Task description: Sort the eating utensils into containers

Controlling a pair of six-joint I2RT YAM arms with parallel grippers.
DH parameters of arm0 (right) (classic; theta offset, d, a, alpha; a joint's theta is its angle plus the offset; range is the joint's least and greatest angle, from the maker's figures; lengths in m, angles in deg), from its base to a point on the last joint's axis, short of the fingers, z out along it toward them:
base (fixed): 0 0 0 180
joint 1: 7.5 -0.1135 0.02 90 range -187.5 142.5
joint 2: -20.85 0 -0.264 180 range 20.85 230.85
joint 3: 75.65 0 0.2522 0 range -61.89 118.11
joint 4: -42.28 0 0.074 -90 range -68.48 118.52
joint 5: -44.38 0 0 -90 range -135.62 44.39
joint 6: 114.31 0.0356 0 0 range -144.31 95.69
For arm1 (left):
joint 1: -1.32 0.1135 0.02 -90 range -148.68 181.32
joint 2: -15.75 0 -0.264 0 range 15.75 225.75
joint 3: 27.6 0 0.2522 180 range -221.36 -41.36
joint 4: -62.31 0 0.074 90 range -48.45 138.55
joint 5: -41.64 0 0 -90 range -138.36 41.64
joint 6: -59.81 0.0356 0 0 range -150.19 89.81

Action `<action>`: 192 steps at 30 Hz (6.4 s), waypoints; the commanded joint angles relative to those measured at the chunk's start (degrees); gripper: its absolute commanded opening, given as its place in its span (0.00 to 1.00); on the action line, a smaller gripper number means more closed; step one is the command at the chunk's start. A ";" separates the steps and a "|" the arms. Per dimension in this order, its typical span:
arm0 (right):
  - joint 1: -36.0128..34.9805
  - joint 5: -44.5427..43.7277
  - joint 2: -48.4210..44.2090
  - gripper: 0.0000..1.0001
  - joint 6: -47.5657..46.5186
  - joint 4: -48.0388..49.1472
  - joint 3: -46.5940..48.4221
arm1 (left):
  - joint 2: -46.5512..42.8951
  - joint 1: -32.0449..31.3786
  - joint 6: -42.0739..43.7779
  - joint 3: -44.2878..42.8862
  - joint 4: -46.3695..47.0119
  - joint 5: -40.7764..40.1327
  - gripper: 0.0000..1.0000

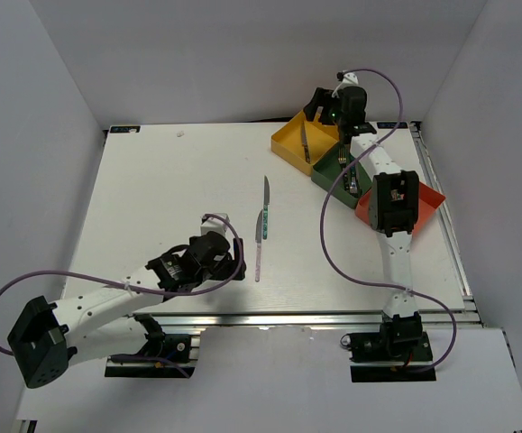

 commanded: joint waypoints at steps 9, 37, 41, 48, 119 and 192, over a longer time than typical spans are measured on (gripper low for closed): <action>-1.51 -14.86 -25.20 0.89 1.20 -14.06 -9.32 | 13.40 -0.22 -3.36 -9.59 5.06 -4.10 0.98; -10.83 16.92 -77.84 0.89 17.55 3.37 -83.87 | 37.43 -5.05 -8.27 -16.29 -1.88 -9.45 0.00; -16.87 17.39 -71.69 0.89 23.19 12.80 -87.05 | 23.40 -5.93 -8.02 -11.28 4.34 -7.80 0.00; -24.89 13.79 -61.84 0.86 32.68 23.43 -86.27 | 11.77 -6.02 -7.40 -7.41 8.40 -3.41 0.00; -3.62 -6.80 -72.78 0.89 2.62 -17.87 -62.04 | 49.95 3.38 7.10 -41.67 2.09 -7.88 0.69; -1.09 -6.17 -3.83 0.00 -5.29 -22.63 9.02 | -7.93 -3.74 7.45 -17.86 -22.37 -20.28 0.98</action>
